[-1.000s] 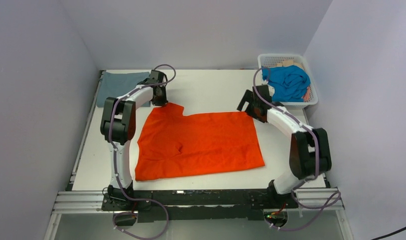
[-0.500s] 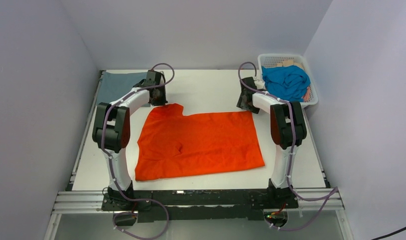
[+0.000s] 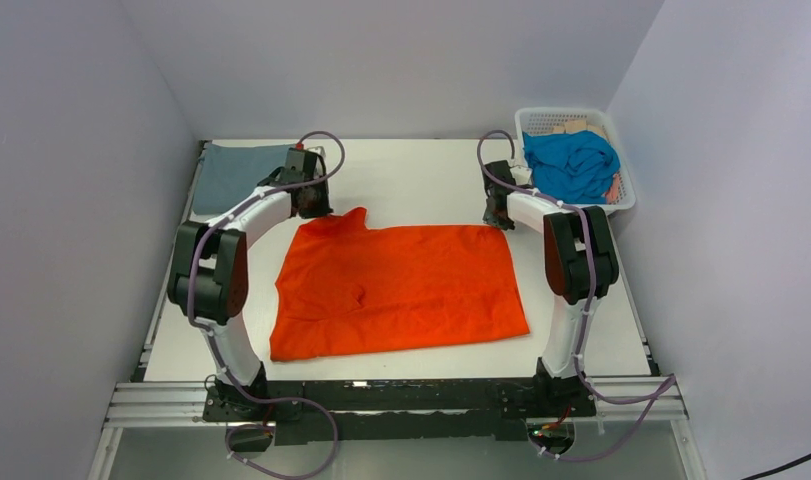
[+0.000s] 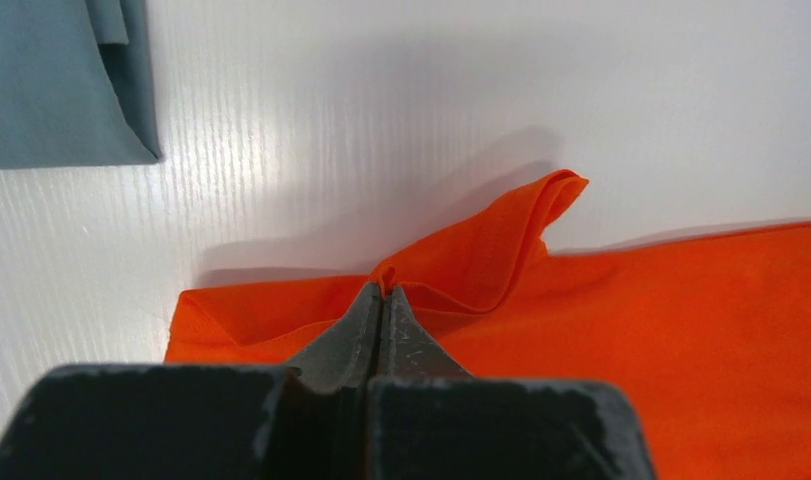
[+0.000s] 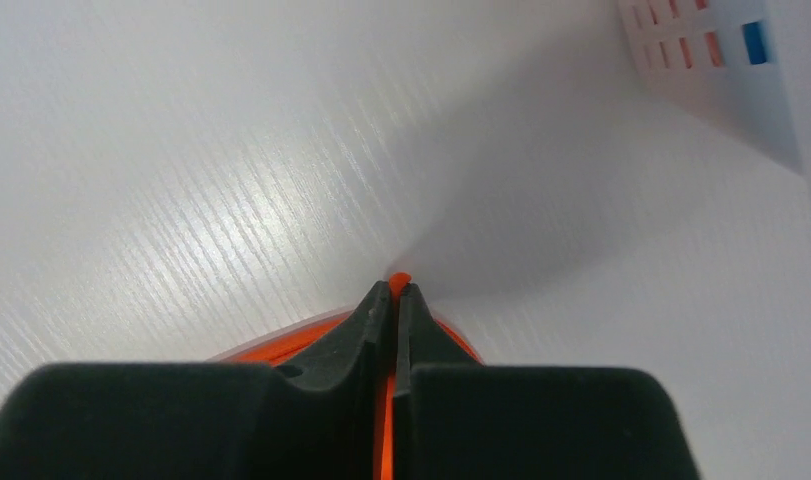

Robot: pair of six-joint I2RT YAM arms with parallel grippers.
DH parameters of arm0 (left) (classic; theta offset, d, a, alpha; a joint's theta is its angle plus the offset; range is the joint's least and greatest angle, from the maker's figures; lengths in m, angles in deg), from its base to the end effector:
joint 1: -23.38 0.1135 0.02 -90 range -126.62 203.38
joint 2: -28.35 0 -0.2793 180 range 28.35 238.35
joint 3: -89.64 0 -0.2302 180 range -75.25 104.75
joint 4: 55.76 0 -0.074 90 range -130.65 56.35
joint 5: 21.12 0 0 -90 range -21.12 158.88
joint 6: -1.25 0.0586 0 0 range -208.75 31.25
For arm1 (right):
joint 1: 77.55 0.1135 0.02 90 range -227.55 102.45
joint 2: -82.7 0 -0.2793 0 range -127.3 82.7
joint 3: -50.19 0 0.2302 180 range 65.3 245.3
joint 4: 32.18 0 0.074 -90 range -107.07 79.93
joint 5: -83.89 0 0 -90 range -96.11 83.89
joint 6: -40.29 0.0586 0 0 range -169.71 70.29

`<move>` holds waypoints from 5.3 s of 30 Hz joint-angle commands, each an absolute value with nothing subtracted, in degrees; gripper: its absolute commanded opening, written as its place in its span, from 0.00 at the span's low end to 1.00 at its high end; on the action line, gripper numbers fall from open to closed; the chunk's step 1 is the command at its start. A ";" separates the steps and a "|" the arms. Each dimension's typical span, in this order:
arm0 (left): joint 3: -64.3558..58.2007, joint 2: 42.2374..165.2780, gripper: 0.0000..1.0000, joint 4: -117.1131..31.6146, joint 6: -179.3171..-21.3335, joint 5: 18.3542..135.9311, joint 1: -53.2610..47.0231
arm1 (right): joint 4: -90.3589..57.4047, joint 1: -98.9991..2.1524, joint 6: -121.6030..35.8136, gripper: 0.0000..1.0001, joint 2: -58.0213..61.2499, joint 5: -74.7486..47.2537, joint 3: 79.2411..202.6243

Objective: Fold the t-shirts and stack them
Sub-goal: Grab the side of the flattened tshirt furthest away from the robot with both arms, then fold the other side of the tshirt into a rectangle, then rotate the tshirt 90 degrees, then grab the bottom of the folded rectangular tshirt with both arms

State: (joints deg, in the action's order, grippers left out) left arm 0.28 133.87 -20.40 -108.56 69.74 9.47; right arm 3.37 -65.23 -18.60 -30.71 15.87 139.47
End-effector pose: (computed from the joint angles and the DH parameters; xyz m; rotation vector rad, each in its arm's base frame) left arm 0.3900 -0.0975 0.2216 -0.1203 2.4646 -0.2765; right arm 0.4012 0.0652 0.1649 0.5394 2.4517 -0.2010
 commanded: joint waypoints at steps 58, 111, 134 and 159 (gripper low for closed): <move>-47.43 74.89 0.05 -3.28 -131.86 64.61 -3.43 | -3.06 -63.43 -21.74 0.39 6.55 19.50 105.12; 51.63 180.80 0.99 -34.56 -146.21 101.65 1.86 | -9.54 -34.49 -15.92 1.00 7.23 -29.83 99.06; 17.90 131.44 0.99 -21.72 -116.48 97.22 -5.77 | 6.59 -35.85 -3.79 1.00 27.56 -7.44 95.48; -46.66 99.45 0.65 -25.88 -135.46 88.29 -26.07 | 3.51 -36.65 4.89 0.67 28.80 -21.28 85.08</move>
